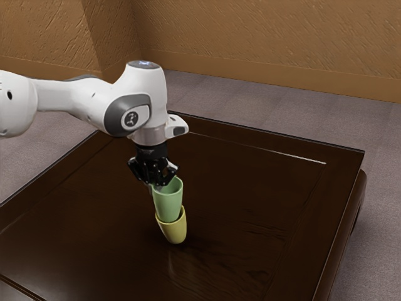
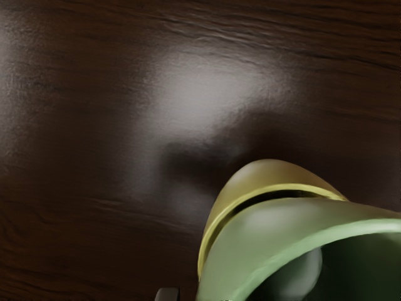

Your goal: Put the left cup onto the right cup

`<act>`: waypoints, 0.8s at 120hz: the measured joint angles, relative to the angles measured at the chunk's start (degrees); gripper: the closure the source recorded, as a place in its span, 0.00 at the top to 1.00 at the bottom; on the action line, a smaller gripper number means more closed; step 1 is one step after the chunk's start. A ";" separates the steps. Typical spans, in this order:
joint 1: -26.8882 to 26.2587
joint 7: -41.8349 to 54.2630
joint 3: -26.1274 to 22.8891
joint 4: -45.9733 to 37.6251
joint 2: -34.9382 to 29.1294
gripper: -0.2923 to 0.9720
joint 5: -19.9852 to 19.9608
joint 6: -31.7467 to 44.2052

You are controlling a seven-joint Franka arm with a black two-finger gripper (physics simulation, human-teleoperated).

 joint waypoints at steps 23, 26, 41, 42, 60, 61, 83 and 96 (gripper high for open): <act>-0.11 -0.26 0.01 0.01 0.31 0.57 -0.26 0.21; -0.09 -0.29 0.02 0.01 0.32 0.60 -0.27 0.23; 0.06 -0.38 0.01 0.07 0.33 0.67 -0.31 0.28; 0.07 -0.39 0.01 0.10 0.32 0.68 -0.31 0.28; 0.32 -0.41 0.06 2.51 0.11 0.72 -0.20 -0.25; 0.36 -0.41 0.06 2.79 0.10 0.72 -0.19 -0.36; 1.11 -0.46 0.21 8.05 -0.25 0.75 0.36 -3.91; 0.86 -0.46 0.70 10.80 -0.69 0.76 0.74 -6.25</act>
